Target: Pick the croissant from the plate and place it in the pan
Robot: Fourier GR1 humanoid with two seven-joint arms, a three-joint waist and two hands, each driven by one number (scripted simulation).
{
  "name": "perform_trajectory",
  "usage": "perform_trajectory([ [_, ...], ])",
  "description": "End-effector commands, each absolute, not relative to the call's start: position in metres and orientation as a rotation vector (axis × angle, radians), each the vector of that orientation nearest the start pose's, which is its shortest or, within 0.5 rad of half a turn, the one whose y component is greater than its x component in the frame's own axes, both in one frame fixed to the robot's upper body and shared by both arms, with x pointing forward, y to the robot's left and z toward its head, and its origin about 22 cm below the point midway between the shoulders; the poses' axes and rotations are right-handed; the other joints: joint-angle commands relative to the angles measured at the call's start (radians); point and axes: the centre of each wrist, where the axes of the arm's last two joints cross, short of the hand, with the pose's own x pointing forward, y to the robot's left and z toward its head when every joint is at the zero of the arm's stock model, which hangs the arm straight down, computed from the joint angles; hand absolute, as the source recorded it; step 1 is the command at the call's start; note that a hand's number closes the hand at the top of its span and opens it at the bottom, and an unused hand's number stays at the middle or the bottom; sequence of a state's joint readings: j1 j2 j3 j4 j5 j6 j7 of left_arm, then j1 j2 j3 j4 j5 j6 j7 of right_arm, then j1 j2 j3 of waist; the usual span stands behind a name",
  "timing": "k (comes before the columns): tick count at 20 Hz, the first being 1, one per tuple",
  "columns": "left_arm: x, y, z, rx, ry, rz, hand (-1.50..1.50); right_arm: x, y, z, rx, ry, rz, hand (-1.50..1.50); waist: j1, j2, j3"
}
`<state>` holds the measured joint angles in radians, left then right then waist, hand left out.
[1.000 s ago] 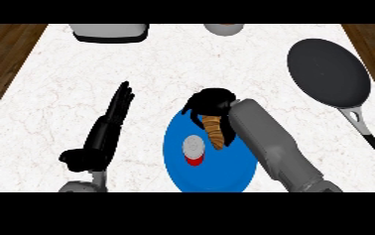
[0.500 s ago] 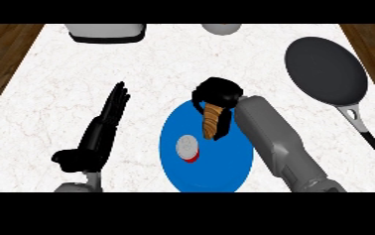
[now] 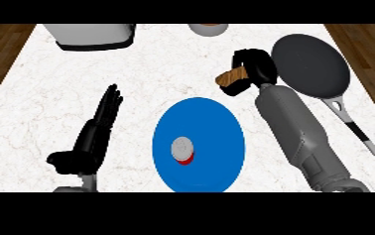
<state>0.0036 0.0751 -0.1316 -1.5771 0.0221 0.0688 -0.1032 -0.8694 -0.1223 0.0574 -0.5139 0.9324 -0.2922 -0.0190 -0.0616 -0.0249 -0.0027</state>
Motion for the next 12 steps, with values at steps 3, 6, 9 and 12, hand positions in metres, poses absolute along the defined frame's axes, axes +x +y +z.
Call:
perform_trajectory([
  [3,0.236,0.209,-0.001,-0.028,-1.644,-0.073,0.00,0.417,-0.139,0.061,-1.075,-1.487,0.635,1.50,0.005,-0.001,0.000],
  [6,0.244,0.212,0.015,-0.021,-1.682,-0.104,0.00,0.415,-0.148,0.083,-1.109,-1.471,0.494,1.50,0.021,0.007,0.002],
  [9,0.228,0.221,0.005,-0.038,-1.670,-0.104,0.00,0.398,-0.168,0.078,-1.125,-1.435,0.383,1.50,0.034,0.011,0.002],
  [12,0.244,0.211,0.005,-0.044,-1.696,-0.109,0.00,0.395,-0.201,0.100,-1.130,-1.432,0.280,1.50,0.041,0.019,0.002],
])
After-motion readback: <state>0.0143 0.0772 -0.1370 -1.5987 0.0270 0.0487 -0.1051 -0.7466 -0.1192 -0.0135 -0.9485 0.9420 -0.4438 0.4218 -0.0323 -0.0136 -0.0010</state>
